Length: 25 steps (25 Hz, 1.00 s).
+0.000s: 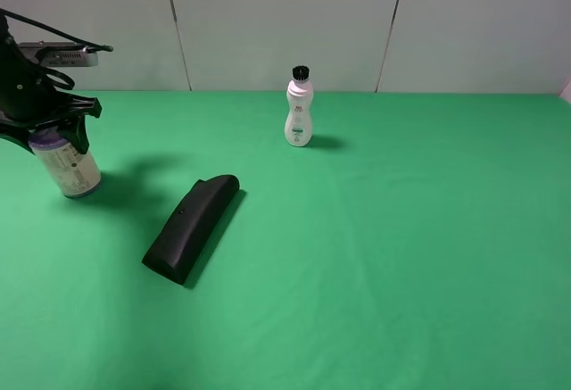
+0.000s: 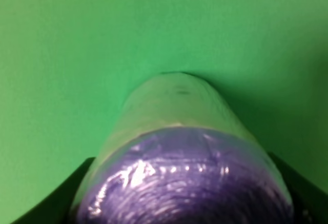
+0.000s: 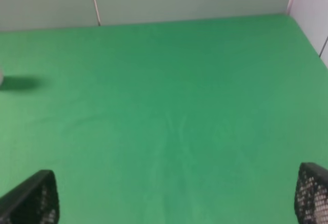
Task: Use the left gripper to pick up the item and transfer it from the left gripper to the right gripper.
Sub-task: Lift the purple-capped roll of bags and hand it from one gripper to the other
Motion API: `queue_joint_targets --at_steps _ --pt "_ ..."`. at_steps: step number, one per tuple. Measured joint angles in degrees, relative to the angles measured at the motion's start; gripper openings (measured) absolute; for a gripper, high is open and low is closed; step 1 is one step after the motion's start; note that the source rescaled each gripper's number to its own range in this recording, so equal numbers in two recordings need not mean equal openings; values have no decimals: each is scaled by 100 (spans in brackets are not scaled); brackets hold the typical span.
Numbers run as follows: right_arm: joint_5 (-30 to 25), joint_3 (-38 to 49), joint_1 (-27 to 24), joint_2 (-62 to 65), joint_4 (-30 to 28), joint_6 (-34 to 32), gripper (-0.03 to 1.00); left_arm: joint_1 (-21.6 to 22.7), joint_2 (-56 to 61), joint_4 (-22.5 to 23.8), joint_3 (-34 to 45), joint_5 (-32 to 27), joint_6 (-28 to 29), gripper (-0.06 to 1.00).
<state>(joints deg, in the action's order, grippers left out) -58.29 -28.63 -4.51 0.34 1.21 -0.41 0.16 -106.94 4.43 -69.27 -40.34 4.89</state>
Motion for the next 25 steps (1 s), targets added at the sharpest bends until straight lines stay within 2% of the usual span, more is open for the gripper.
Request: queue_joint_targets --at_steps 7,14,19,25 --pt "0 0 0 0 0 0 100 0 -26 0 -72 -69 69 0" --pt "0 0 0 0 0 0 100 0 -69 -124 -768 -1025 165 0" --pt "0 0 0 0 0 0 100 0 -69 -753 -1276 -1757 -168 0" --pt "0 0 0 0 0 0 100 -29 -69 -1815 -1366 -2031 -586 0"
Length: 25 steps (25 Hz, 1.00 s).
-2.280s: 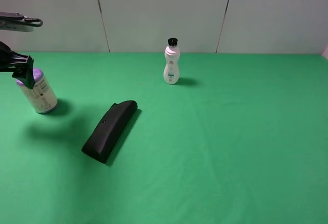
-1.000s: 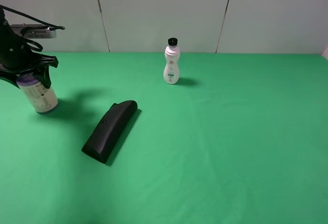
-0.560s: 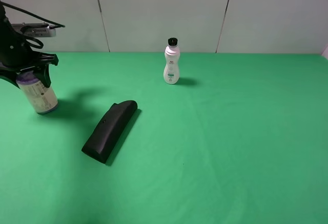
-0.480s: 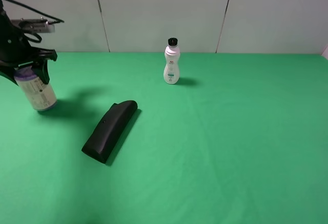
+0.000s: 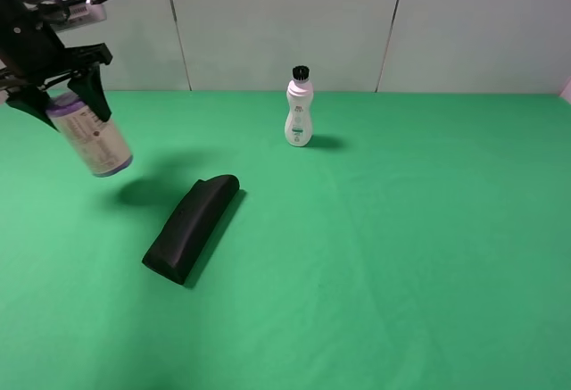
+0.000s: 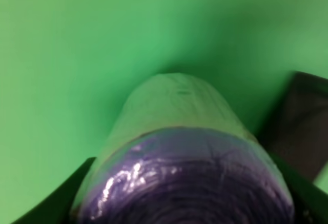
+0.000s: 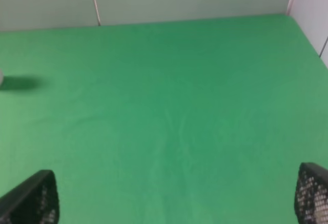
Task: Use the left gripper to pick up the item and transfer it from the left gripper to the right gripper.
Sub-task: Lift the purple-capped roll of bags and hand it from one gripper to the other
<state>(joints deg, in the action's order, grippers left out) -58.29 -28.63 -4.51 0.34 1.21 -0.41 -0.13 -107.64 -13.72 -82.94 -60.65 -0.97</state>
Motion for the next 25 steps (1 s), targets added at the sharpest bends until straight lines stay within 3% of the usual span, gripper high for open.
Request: queue_joint_targets --at_steps 16,25 --pt "0 0 0 0 0 0 100 -1595 0 -2060 -20 362 -795 0" --pt "0 0 0 0 0 0 100 -2054 0 -3362 -20 462 -1340 0"
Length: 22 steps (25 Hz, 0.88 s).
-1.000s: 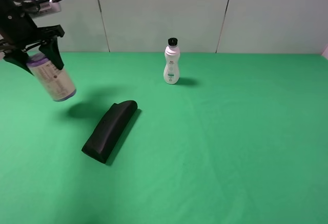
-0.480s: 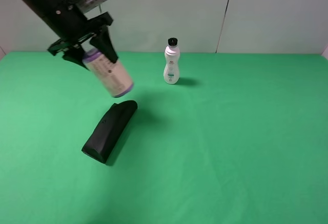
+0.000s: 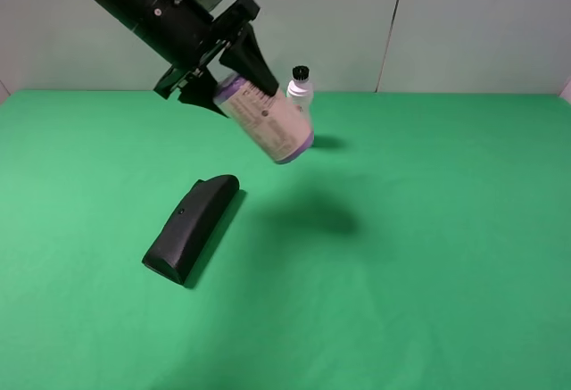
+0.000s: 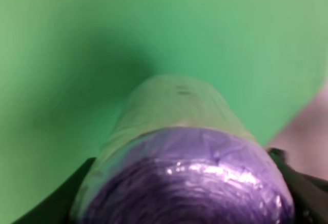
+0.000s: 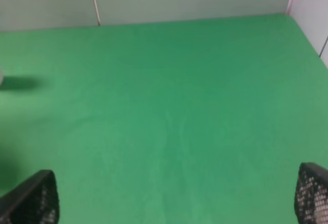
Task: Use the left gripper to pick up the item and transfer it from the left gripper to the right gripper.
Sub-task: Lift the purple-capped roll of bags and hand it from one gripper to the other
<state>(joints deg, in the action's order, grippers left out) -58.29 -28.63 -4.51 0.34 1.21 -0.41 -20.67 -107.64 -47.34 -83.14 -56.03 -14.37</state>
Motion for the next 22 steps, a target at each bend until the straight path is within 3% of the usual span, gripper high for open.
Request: queue_joint_targets --at_steps 6,14,18,22 --pt "0 0 0 0 115 0 100 -66 0 -1005 0 -58 -470 0" --pt "89 -235 0 -482 1024 -175 100 -108 0 -1266 0 -332 -665 0" --pt "373 -292 0 -1452 1879 -56 100 -112 0 -1511 0 -494 -863 0" --pt "859 -292 0 -2489 3066 873 100 -112 0 -1846 0 -649 -1137 0"
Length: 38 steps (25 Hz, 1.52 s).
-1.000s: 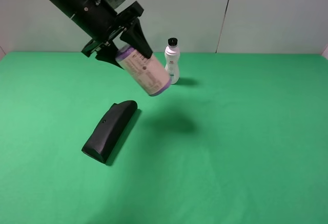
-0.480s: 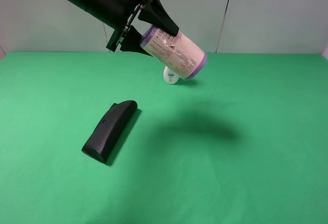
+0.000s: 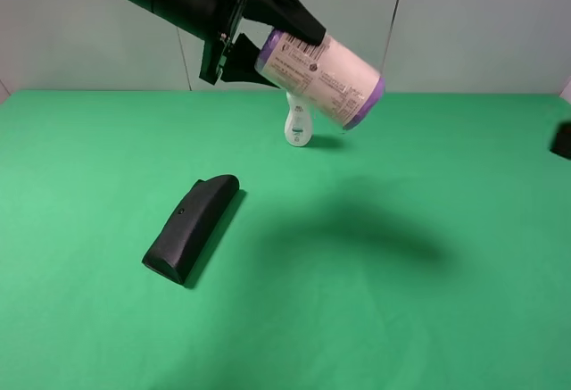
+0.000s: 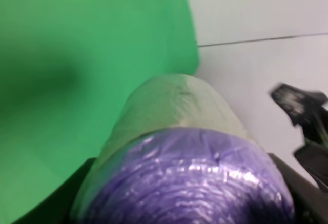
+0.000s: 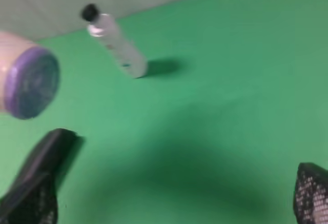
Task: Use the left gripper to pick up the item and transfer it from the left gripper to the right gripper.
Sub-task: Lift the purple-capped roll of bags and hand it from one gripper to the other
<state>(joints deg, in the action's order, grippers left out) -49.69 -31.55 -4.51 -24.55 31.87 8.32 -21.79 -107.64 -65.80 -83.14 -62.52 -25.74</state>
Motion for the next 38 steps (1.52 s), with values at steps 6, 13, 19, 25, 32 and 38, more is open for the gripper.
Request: queue_joint_targets --at_steps 6,13,19,25,32,38 --pt "507 0 0 -1276 1838 2059 100 0 0 -185 0 -154 -144 0" --pt "53 0 0 -2505 4239 4596 100 0 0 -185 0 -174 -168 0" --pt "-456 0 0 -3408 5291 6148 100 0 0 -325 0 -308 -253 0" --pt "-868 -21 0 -4111 5779 7107 100 0 0 -688 0 -422 -442 0" --pt "-1541 -64 0 -4684 6503 7908 100 0 0 -735 0 -422 -483 0" --pt "-1862 -455 31 -5045 6620 7997 100 -57 0 -735 0 -422 -509 0"
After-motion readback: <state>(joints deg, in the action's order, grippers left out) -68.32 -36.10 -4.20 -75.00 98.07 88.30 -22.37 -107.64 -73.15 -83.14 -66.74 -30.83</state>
